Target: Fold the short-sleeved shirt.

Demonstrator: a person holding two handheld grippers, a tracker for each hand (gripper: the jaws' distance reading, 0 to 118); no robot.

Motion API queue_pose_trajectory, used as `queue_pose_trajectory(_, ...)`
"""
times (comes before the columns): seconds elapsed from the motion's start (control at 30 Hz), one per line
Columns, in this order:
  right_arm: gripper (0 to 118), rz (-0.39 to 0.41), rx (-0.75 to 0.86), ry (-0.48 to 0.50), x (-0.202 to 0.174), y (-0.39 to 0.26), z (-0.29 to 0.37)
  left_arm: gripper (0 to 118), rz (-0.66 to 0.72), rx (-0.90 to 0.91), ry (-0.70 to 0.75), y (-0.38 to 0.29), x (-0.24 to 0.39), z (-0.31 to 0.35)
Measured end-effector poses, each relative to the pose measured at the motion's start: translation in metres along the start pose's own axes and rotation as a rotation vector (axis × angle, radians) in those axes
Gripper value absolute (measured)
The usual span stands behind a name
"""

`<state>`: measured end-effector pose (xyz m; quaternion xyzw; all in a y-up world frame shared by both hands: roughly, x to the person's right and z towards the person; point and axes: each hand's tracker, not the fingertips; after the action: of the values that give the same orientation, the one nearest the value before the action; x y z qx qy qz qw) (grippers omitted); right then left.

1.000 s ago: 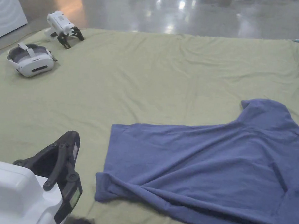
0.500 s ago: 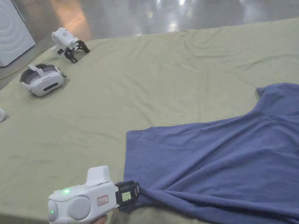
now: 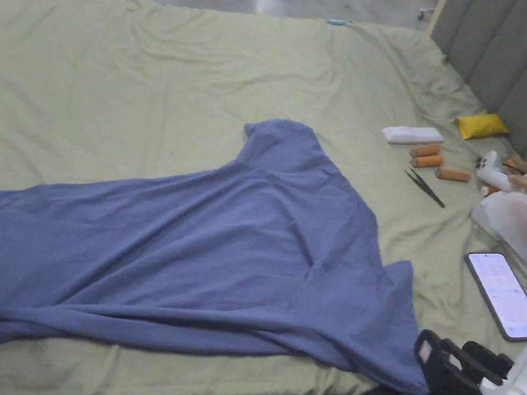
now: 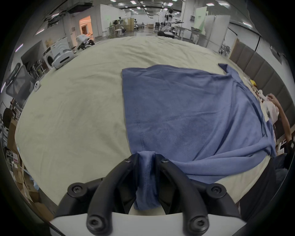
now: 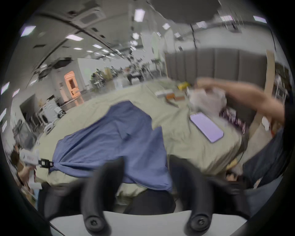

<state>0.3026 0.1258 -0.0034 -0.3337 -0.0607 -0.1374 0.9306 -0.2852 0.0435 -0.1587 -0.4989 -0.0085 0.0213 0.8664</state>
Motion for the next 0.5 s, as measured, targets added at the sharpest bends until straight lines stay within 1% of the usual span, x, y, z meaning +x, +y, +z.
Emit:
queue_pose_trajectory(0.03,85,-0.026,-0.038,0.014,0.010,-0.002,-0.015,19,0.004,-0.003,0.002,0.002,0.003,0.002)
queue_pose_trajectory(0.07,84,-0.031,-0.075,0.016,0.018,-0.006,-0.030,19,0.009,-0.005,0.002,0.002,0.004,0.002)
queue_pose_trajectory(0.1,84,-0.040,-0.106,-0.006,0.026,-0.010,-0.043,19,0.012,-0.006,0.003,0.001,0.005,0.003)
queue_pose_trajectory(0.13,84,-0.066,-0.144,-0.041,0.031,-0.013,-0.053,18,0.018,-0.010,-0.004,0.000,0.007,0.004)
queue_pose_trajectory(0.17,84,-0.077,-0.188,-0.047,0.034,-0.015,-0.063,18,0.012,-0.008,0.000,0.001,0.002,0.001)
queue_pose_trajectory(0.23,83,-0.074,-0.219,-0.010,0.035,-0.019,-0.078,18,0.008,-0.003,0.005,0.000,0.004,0.001)
queue_pose_trajectory(0.27,80,-0.061,-0.238,0.004,0.033,-0.019,-0.084,18,0.008,-0.003,0.005,0.001,0.004,0.002)
queue_pose_trajectory(0.3,72,-0.037,-0.242,0.005,0.028,-0.019,-0.088,18,0.008,-0.003,0.006,0.002,0.000,-0.002)
queue_pose_trajectory(0.33,62,-0.008,-0.274,-0.001,0.023,-0.019,-0.094,18,0.008,-0.003,0.006,0.002,-0.002,-0.003)
queue_pose_trajectory(0.37,47,0.026,-0.314,-0.016,0.015,-0.018,-0.099,18,0.010,-0.004,0.006,0.002,-0.002,-0.003)
queue_pose_trajectory(0.4,31,0.069,-0.325,-0.007,0.007,-0.018,-0.102,18,0.012,-0.002,0.006,0.002,-0.003,-0.002)
queue_pose_trajectory(0.47,15,0.157,-0.359,-0.029,-0.004,-0.015,-0.107,18,0.017,0.001,0.003,0.001,-0.002,0.000)
queue_pose_trajectory(0.5,6,0.166,-0.366,-0.038,-0.006,-0.014,-0.111,18,0.019,0.002,0.001,0.001,-0.002,0.000)
